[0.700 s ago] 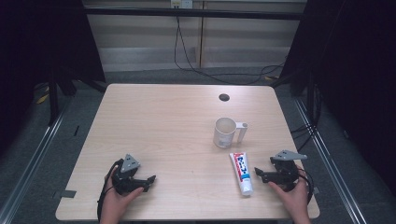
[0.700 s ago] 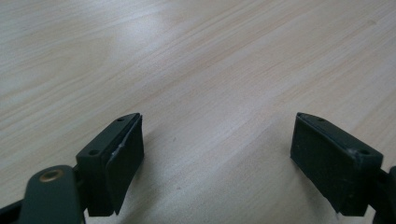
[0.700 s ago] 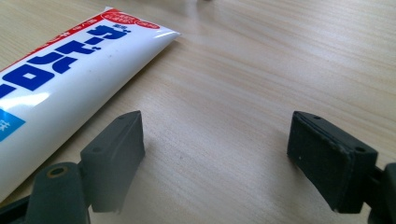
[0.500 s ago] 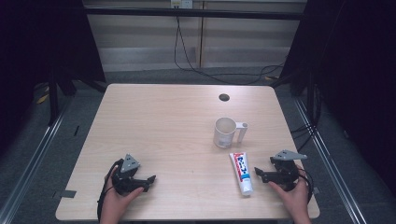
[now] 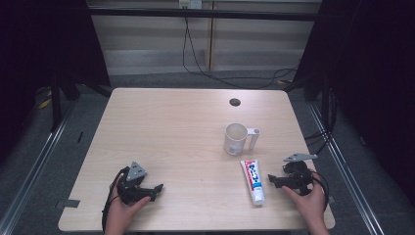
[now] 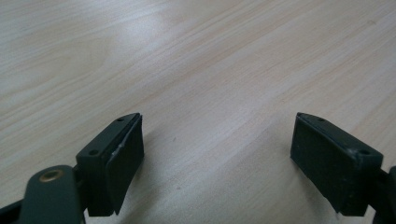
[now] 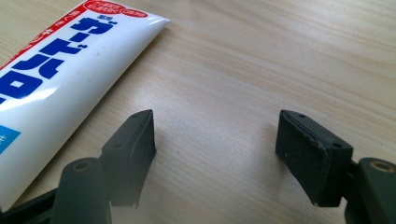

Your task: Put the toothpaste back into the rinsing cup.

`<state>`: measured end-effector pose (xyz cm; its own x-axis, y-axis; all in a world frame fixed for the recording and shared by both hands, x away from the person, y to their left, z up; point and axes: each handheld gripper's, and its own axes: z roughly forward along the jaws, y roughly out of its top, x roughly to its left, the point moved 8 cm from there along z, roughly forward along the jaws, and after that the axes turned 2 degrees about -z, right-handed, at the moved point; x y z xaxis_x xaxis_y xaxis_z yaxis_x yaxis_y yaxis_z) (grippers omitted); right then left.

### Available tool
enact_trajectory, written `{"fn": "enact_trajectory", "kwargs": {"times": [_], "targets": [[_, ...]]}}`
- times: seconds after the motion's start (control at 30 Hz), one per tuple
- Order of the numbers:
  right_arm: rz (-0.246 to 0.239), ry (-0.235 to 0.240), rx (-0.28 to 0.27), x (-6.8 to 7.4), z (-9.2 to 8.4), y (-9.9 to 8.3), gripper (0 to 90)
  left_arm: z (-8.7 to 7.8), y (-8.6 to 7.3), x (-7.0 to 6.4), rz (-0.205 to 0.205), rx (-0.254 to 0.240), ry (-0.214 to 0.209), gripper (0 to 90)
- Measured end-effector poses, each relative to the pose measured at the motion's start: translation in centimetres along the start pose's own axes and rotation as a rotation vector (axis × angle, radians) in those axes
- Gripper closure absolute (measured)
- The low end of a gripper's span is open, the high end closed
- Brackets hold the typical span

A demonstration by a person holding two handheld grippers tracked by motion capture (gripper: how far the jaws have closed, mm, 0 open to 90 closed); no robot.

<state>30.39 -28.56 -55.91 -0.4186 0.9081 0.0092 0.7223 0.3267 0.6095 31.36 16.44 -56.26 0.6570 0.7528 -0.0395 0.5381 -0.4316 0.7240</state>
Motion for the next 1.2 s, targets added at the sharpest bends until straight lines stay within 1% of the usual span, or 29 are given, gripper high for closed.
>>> {"fn": "enact_trajectory", "kwargs": {"times": [0.07,0.1,0.13,0.17,0.27,0.3,0.33,0.37,0.4,0.43,0.47,0.5,0.57,0.67,0.73,0.83,0.9,1.0,1.07,1.1,1.2], "targets": [[0.033,0.018,0.019,-0.2,-0.2,0.1,28.9,0.0,0.0,0.0,0.001,0.000,0.000,17.1],[0.038,0.029,0.034,-0.3,-0.3,0.1,29.2,0.0,0.0,0.0,0.001,0.000,0.000,17.1],[0.038,0.029,0.034,-0.3,-0.3,0.1,29.2,0.0,0.0,0.0,0.000,0.000,0.000,17.1],[0.043,0.042,0.043,-0.1,-0.5,0.3,30.3,0.0,0.0,0.0,0.000,0.000,0.000,17.1],[0.037,0.041,0.051,0.0,-0.7,0.6,31.3,0.0,0.0,0.0,0.001,0.000,0.000,17.1],[0.042,0.043,0.062,0.2,-0.9,0.8,33.3,0.0,0.0,0.0,0.001,0.000,0.000,17.1],[0.042,0.043,0.062,0.2,-0.9,0.8,33.3,0.0,0.0,0.0,0.001,0.000,0.000,17.1],[0.047,0.039,0.076,0.3,-1.2,1.2,35.5,0.0,0.0,0.0,0.001,0.000,0.000,17.1],[0.056,0.033,0.075,0.3,-1.3,1.4,36.7,0.0,0.0,0.0,0.001,0.000,0.000,17.1],[0.054,0.032,0.084,0.3,-1.4,1.5,38.8,0.0,0.0,0.0,-0.001,0.000,0.000,17.1],[0.054,0.032,0.084,0.3,-1.4,1.5,38.8,0.0,0.0,0.0,-0.001,0.000,0.000,17.1],[0.052,0.028,0.084,0.3,-1.6,1.7,41.7,0.0,0.0,0.0,-0.001,0.000,0.000,17.1],[0.033,0.009,0.085,0.2,-1.9,2.2,41.8,0.0,0.0,0.0,0.000,0.000,0.000,17.1],[0.028,0.023,0.081,0.5,-2.2,2.6,43.5,0.0,0.0,0.0,0.000,0.000,0.000,17.1],[0.010,0.024,0.090,0.8,-2.2,2.8,45.5,0.0,0.0,0.0,0.001,0.000,0.000,17.1],[-0.009,0.027,0.091,1.2,-2.3,3.2,45.6,0.0,0.0,0.0,0.000,0.000,0.000,17.1],[-0.005,0.040,0.094,1.5,-2.3,3.4,45.5,0.0,0.0,0.0,0.002,0.000,0.000,17.1],[-0.011,0.037,0.109,1.9,-2.6,3.9,44.2,0.0,0.0,0.0,0.000,0.000,0.000,17.1],[-0.015,0.032,0.106,1.9,-2.7,4.1,44.1,0.0,0.0,0.0,0.001,0.000,0.000,17.1],[-0.018,0.039,0.107,2.0,-2.8,4.4,44.4,0.0,0.0,0.0,0.001,0.000,0.000,17.1],[-0.020,0.039,0.103,2.3,-2.9,4.8,45.1,0.0,0.0,0.0,0.001,0.000,0.000,17.1]]}}
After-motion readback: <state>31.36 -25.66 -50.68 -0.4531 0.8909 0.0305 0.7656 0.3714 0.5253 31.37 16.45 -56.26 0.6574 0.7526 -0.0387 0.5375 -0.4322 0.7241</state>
